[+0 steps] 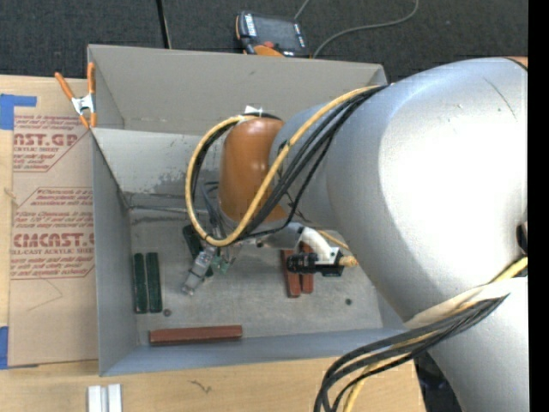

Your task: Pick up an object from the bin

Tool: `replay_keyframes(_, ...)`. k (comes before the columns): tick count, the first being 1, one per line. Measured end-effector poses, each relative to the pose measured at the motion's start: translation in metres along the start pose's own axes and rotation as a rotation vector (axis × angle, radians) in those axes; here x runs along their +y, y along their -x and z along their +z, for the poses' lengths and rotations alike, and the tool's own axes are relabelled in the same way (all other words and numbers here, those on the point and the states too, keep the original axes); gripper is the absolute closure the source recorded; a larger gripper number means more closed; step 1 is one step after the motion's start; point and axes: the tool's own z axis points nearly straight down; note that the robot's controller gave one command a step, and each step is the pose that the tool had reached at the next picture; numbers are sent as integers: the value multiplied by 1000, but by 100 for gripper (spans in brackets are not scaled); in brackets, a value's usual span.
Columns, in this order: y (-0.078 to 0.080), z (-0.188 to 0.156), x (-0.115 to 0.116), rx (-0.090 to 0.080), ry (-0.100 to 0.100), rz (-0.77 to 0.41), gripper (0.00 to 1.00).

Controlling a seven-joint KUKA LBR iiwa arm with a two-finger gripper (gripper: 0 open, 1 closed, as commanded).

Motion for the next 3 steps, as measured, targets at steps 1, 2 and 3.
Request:
replay_keyframes(1, 0, 0, 0, -2, 2, 0, 0)
replay_keyframes(2, 0, -1, 1, -2, 4, 0, 100)
replay_keyframes(3, 0, -39, 1, -5, 5, -1, 100)
